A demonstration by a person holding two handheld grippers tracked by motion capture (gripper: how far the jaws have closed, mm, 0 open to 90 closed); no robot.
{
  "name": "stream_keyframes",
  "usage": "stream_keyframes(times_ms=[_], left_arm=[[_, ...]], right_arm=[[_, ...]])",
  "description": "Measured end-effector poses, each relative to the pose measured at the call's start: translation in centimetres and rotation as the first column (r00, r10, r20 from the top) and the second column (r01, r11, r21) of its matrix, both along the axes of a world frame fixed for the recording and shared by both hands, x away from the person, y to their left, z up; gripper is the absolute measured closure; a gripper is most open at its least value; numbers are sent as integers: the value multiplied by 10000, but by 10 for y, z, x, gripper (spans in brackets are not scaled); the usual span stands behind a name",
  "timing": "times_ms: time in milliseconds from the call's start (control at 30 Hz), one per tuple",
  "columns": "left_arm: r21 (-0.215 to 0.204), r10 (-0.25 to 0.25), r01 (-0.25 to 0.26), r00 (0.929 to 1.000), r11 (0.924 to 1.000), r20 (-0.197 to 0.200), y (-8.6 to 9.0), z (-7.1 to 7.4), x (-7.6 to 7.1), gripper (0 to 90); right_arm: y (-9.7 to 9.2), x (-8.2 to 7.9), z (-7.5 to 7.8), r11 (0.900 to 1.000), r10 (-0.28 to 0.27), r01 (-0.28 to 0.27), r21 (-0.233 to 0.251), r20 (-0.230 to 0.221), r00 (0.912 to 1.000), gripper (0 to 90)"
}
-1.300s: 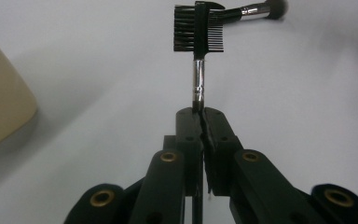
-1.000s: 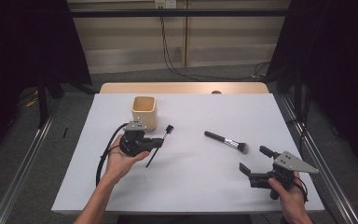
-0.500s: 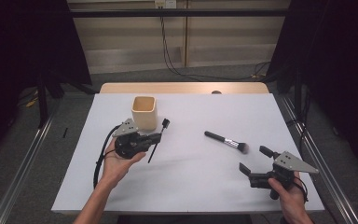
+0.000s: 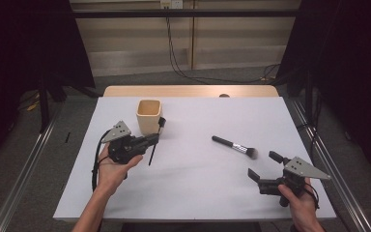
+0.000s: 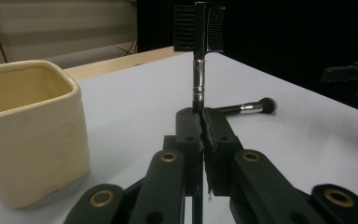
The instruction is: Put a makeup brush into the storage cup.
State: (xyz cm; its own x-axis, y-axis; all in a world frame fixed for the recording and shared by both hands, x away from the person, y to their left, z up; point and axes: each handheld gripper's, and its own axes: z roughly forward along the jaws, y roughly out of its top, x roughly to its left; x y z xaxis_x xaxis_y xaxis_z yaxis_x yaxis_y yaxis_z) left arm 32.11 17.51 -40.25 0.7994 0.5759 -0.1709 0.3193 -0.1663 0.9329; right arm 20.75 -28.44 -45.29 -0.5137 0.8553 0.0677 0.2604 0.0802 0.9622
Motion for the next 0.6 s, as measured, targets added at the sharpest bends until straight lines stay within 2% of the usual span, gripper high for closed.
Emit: stream_keyframes(times_ms=[267, 433, 600], left_arm=[[-156, 337, -334, 9992, 9993, 197, 6, 5, 5, 859], [-419, 593, -579, 9976, 9974, 344, 10, 15, 9, 859], [-452, 733, -707, 9957, 9965, 573, 12, 25, 14, 859]], right_arm=[[0, 0, 0, 10000, 11, -11, -33, -6, 10000, 0], [1, 1, 0, 10000, 1, -1, -33, -9, 10000, 0], [0, 0, 0, 10000, 25, -25, -55, -7, 10000, 0]])
